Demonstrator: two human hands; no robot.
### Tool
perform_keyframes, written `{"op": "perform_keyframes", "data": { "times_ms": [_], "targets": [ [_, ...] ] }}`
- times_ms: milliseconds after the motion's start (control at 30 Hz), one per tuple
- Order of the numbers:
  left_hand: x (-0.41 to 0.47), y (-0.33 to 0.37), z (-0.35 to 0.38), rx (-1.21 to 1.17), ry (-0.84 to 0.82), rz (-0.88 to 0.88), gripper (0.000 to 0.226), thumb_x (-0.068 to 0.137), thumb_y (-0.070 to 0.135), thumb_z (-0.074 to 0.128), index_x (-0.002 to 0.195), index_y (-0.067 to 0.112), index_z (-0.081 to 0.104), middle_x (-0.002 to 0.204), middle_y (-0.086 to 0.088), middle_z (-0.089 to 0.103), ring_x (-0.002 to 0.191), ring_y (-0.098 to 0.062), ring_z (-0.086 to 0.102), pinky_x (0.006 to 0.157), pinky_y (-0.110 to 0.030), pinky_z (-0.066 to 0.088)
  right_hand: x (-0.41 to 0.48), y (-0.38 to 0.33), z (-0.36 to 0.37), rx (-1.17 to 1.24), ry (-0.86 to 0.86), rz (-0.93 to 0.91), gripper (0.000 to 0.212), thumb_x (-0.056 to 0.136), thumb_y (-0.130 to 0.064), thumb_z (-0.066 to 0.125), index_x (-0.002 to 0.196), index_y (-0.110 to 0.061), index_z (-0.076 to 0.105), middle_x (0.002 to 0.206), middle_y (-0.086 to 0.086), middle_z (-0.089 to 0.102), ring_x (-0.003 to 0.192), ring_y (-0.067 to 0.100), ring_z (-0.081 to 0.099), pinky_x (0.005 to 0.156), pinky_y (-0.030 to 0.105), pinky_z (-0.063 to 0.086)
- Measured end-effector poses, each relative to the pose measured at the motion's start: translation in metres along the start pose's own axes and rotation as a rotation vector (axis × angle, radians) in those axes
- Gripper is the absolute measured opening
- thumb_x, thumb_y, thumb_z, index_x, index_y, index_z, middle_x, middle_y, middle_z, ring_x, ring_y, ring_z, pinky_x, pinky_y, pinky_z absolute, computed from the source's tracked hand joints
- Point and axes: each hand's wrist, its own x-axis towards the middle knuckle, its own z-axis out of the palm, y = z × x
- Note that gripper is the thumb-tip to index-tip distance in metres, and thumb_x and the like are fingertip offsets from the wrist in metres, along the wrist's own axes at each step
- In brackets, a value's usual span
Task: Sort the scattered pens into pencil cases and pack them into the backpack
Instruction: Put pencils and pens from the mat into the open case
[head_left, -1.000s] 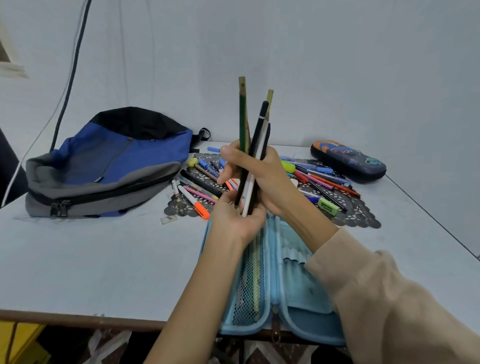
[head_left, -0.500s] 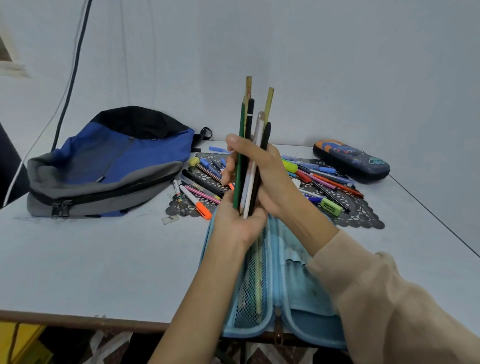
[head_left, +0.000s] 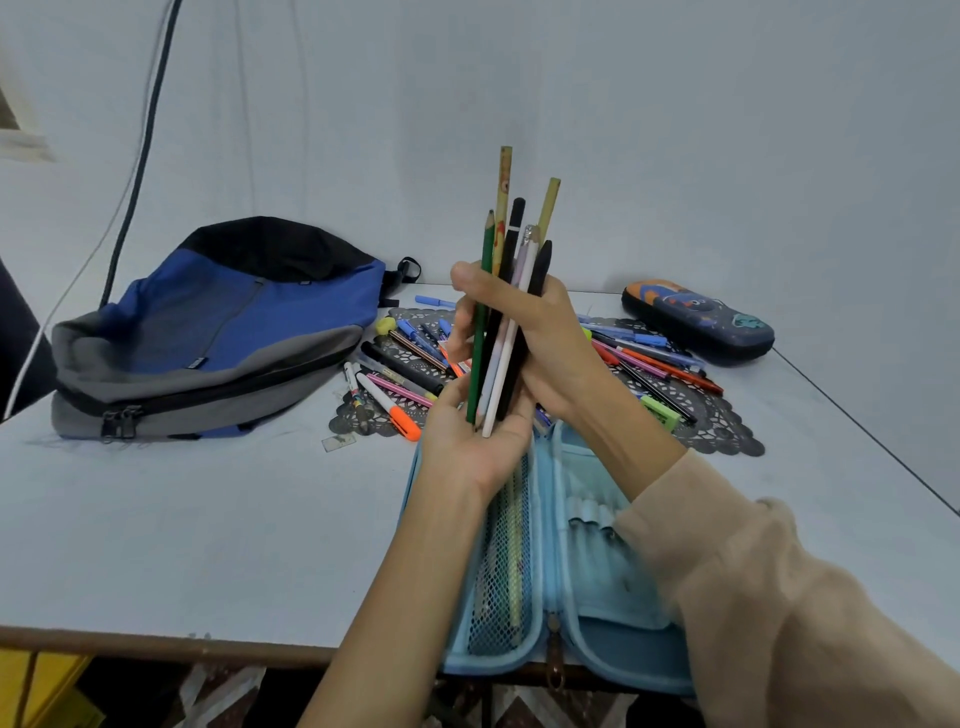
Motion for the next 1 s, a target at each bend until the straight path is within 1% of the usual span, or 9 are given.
{"op": "perform_keyframes", "data": {
  "times_ms": [133, 300, 400, 467, 533, 633, 700, 833, 1000],
  "targets": [
    [-0.002, -0.002, 0.001, 0.001, 0.009, -0.015, 0.026, 0.093, 0.006, 0.046, 0.085, -0.011, 0.063, 0.077, -0.023, 0.068, 0.083, -0.032, 0.064, 0.098, -0.039, 0.049, 0.000, -0.006, 0.000, 0.089, -0.015, 0.033, 0.004, 0.090, -0.011, 0.063, 0.089, -0.007, 0.062, 0.066, 0.013, 0.060, 0.056, 0.027, 0.058, 0.064, 0.037, 0.054],
    [-0.004, -0.004, 0.003, 0.012, -0.017, -0.025, 0.036, 0.095, 0.007, 0.045, 0.073, -0.012, 0.066, 0.073, -0.022, 0.068, 0.077, -0.031, 0.065, 0.082, -0.041, 0.053, 0.000, -0.007, 0.004, 0.065, -0.021, 0.044, 0.012, 0.091, -0.015, 0.063, 0.090, -0.003, 0.061, 0.067, 0.012, 0.062, 0.056, 0.027, 0.059, 0.063, 0.036, 0.054],
    [-0.007, -0.005, 0.004, 0.037, -0.012, -0.045, 0.040, 0.098, 0.012, 0.044, 0.072, -0.008, 0.067, 0.067, -0.020, 0.068, 0.056, -0.031, 0.069, 0.056, -0.041, 0.058, -0.001, -0.005, 0.005, -0.027, -0.051, 0.038, 0.017, 0.091, -0.017, 0.065, 0.079, -0.005, 0.062, 0.066, 0.012, 0.063, 0.054, 0.027, 0.060, 0.065, 0.036, 0.053],
    [-0.009, -0.005, 0.004, 0.037, -0.002, -0.055, 0.036, 0.099, 0.015, 0.044, 0.078, -0.004, 0.066, 0.065, -0.019, 0.068, 0.052, -0.030, 0.068, 0.047, -0.040, 0.056, -0.004, -0.003, 0.006, -0.083, -0.081, 0.038, 0.020, 0.091, -0.016, 0.065, 0.075, -0.005, 0.060, 0.064, 0.014, 0.061, 0.051, 0.026, 0.058, 0.057, 0.032, 0.053],
    [-0.009, -0.006, 0.005, 0.049, -0.001, -0.065, 0.035, 0.100, 0.018, 0.044, 0.080, 0.000, 0.066, 0.066, -0.017, 0.069, 0.062, -0.028, 0.067, 0.047, -0.037, 0.057, -0.007, -0.001, 0.007, -0.106, -0.102, 0.057, 0.023, 0.091, -0.016, 0.066, 0.073, -0.007, 0.056, 0.059, 0.012, 0.056, 0.045, 0.024, 0.052, 0.050, 0.029, 0.048],
    [-0.007, -0.006, 0.003, 0.056, -0.008, -0.086, 0.045, 0.099, 0.016, 0.045, 0.065, -0.003, 0.068, 0.066, -0.016, 0.068, 0.068, -0.025, 0.064, 0.042, -0.034, 0.055, -0.008, 0.002, 0.008, -0.076, -0.091, 0.103, 0.038, 0.091, -0.021, 0.065, 0.059, -0.015, 0.046, 0.046, 0.002, 0.039, 0.034, 0.016, 0.035, 0.043, 0.025, 0.030],
    [-0.004, -0.006, 0.001, 0.063, -0.018, -0.091, 0.043, 0.098, 0.016, 0.044, 0.067, -0.003, 0.067, 0.071, -0.016, 0.068, 0.065, -0.026, 0.067, 0.045, -0.034, 0.057, -0.006, 0.000, 0.009, -0.062, -0.065, 0.114, 0.047, 0.092, -0.024, 0.066, 0.053, -0.018, 0.038, 0.043, -0.001, 0.031, 0.032, 0.012, 0.029, 0.042, 0.026, 0.024],
    [-0.004, -0.005, -0.001, 0.086, 0.020, -0.072, 0.027, 0.095, 0.016, 0.046, 0.080, 0.001, 0.063, 0.083, -0.013, 0.067, 0.081, -0.023, 0.063, 0.072, -0.031, 0.056, -0.006, -0.003, 0.010, -0.078, -0.054, 0.100, 0.048, 0.090, -0.026, 0.068, 0.053, -0.018, 0.038, 0.044, 0.000, 0.033, 0.032, 0.013, 0.030, 0.043, 0.026, 0.025],
    [-0.007, -0.002, 0.002, 0.005, 0.007, -0.048, 0.027, 0.094, 0.017, 0.048, 0.085, 0.000, 0.067, 0.075, -0.018, 0.071, 0.081, -0.028, 0.066, 0.071, -0.038, 0.053, -0.010, -0.007, 0.009, -0.109, -0.106, 0.087, 0.021, 0.088, -0.015, 0.068, 0.074, -0.005, 0.056, 0.059, 0.009, 0.053, 0.049, 0.023, 0.052, 0.053, 0.028, 0.047]
  ]
}}
